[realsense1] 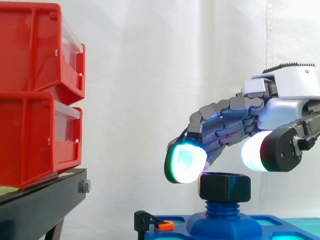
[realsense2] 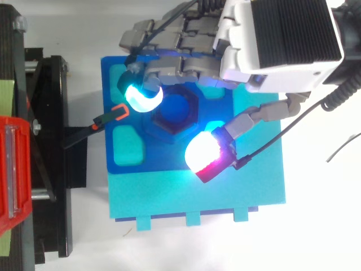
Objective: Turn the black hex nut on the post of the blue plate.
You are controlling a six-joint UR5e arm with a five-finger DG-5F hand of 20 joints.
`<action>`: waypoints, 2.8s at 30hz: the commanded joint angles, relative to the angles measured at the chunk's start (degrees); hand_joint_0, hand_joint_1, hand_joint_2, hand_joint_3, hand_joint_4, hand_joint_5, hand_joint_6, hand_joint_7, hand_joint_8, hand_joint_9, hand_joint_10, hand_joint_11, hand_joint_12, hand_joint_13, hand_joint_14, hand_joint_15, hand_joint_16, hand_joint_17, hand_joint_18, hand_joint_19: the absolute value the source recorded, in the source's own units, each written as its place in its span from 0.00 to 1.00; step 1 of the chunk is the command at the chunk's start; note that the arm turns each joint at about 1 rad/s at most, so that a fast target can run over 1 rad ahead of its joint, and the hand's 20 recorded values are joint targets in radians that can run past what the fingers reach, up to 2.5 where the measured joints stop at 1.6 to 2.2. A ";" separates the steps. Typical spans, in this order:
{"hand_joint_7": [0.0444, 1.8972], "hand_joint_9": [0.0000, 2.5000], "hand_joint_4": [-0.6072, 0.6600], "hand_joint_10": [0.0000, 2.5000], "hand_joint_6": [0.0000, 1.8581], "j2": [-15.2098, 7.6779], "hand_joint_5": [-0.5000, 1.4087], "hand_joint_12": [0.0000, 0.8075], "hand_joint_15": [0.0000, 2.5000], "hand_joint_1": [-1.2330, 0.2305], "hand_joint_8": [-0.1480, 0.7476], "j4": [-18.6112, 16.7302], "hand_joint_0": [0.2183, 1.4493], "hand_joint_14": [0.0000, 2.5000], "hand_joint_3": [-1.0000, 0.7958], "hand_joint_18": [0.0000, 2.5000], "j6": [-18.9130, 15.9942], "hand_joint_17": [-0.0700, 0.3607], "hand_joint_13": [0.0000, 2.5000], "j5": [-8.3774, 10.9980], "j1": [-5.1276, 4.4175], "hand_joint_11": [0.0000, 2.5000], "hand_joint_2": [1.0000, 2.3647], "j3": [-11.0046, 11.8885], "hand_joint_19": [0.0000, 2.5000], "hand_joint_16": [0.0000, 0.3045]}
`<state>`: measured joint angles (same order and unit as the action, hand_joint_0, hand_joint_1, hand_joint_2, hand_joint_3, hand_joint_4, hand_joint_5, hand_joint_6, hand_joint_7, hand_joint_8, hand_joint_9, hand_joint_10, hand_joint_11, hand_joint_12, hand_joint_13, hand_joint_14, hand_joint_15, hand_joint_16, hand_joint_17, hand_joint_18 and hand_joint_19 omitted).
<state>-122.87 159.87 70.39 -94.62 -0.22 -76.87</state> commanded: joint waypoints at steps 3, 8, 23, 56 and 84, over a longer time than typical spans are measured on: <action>0.51 0.11 0.66 0.00 0.27 0.17 0.16 0.45 0.07 0.49 0.46 1.15 0.19 0.00 0.28 0.14 0.10 0.48 0.15 -0.13 0.31 0.04 0.00 0.05 0.23 0.20; 0.51 0.11 0.66 0.00 0.27 0.79 0.16 0.45 0.07 0.49 0.46 1.67 0.19 0.00 0.28 0.14 0.45 0.48 0.15 -0.13 0.39 0.04 0.00 0.05 0.22 0.20; 0.51 0.11 0.66 0.00 0.27 1.40 0.16 0.45 0.07 0.49 0.46 4.66 0.19 0.00 0.28 0.14 2.65 0.47 0.15 -0.13 0.57 0.04 0.00 0.05 0.23 0.20; 0.51 0.12 0.66 0.00 0.27 3.60 0.16 0.45 0.07 0.49 0.46 8.53 0.19 0.00 0.28 0.14 5.72 0.47 0.15 0.22 0.22 0.04 0.00 0.14 0.23 0.20; 0.51 0.11 0.66 0.00 0.27 4.31 0.16 0.44 0.07 0.49 0.46 10.55 0.19 0.00 0.28 0.15 6.08 0.47 0.15 0.66 -0.49 0.04 0.00 0.14 0.22 0.20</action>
<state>-118.74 170.20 76.43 -94.13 -0.63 -76.72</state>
